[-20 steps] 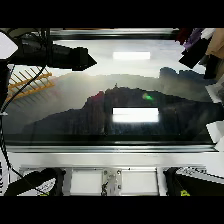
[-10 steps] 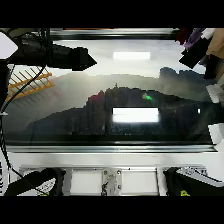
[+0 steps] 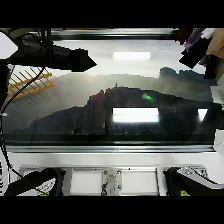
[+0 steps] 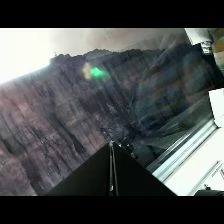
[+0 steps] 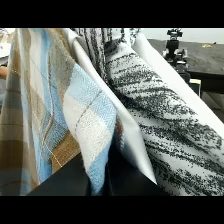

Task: Fold the clothes and pants, and hang the long-sleeved shirts on hangers.

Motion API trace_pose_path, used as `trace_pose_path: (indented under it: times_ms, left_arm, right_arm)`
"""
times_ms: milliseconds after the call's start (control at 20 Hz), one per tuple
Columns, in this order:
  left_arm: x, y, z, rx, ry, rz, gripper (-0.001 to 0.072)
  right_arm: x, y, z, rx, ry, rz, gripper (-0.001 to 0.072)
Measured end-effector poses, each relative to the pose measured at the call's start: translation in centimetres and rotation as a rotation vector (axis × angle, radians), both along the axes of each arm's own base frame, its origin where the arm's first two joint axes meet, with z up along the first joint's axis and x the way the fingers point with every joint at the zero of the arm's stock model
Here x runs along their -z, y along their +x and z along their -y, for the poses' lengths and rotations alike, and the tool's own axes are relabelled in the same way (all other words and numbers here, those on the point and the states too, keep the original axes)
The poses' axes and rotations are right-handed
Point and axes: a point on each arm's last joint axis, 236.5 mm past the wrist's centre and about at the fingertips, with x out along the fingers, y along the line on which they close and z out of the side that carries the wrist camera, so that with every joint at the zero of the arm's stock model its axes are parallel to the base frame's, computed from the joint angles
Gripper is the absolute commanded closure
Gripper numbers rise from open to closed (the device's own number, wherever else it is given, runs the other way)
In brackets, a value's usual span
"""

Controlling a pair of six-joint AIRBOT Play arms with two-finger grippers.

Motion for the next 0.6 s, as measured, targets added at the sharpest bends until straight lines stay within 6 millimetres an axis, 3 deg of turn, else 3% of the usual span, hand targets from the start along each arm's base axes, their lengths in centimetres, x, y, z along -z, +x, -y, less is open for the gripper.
trace_pose_path:
  times_ms: [450,600]
  left_arm:
    - [0.4,-0.4,-0.1,0.012,0.016,-0.017,0.0695]
    - [0.5,-0.5,-0.1,0.014,0.017,-0.02,0.0695]
  right_arm:
    - [-2.9,4.1,-2.2,-0.099,-0.117,0.045,0.0698]
    - [-1.8,5.1,-1.6,-0.112,-0.09,0.034,0.0698]
